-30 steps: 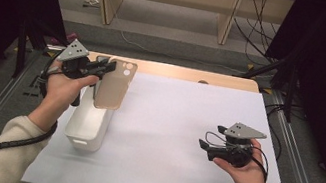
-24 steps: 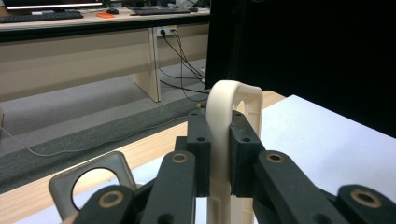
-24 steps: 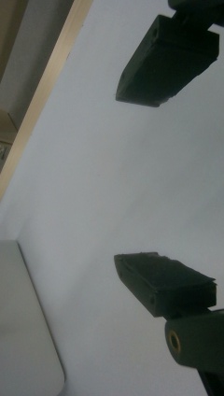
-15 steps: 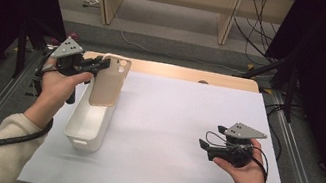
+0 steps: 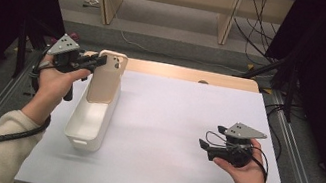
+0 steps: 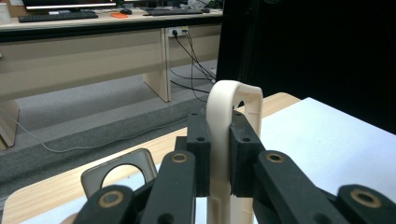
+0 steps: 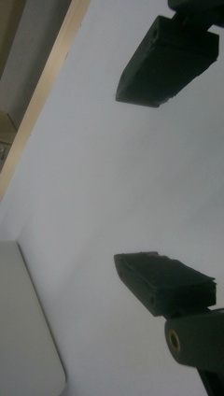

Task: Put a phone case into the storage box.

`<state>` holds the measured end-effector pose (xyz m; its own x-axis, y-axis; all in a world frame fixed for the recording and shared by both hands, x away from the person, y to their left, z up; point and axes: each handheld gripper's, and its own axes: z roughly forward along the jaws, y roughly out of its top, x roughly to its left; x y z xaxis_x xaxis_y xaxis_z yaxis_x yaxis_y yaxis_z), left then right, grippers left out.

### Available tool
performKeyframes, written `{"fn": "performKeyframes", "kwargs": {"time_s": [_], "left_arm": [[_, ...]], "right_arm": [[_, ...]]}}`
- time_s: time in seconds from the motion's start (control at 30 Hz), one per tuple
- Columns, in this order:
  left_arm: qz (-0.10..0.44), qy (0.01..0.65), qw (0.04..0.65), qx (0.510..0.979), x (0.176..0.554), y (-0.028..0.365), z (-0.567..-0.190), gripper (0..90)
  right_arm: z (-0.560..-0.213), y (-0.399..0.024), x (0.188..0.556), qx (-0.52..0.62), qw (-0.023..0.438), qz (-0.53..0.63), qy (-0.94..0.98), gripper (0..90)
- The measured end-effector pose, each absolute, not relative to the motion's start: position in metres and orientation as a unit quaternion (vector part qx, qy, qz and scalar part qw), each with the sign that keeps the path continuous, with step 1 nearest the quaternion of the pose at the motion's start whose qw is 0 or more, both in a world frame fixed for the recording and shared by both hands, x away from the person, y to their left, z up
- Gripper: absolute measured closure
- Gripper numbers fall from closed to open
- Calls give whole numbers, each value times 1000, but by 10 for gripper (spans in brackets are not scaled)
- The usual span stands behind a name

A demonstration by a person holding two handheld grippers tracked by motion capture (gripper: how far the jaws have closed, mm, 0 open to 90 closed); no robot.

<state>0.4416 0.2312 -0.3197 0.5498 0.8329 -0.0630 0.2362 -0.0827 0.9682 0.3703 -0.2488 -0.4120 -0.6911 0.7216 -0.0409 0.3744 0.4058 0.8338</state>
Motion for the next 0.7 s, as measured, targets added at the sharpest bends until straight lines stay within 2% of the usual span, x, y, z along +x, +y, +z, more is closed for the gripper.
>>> {"fn": "performKeyframes", "kwargs": {"time_s": [0.7], "left_arm": [[274,394,552,682,456,245,-327,811]], "right_arm": [[-413,-248,370,336,201,428,815,194]]}}
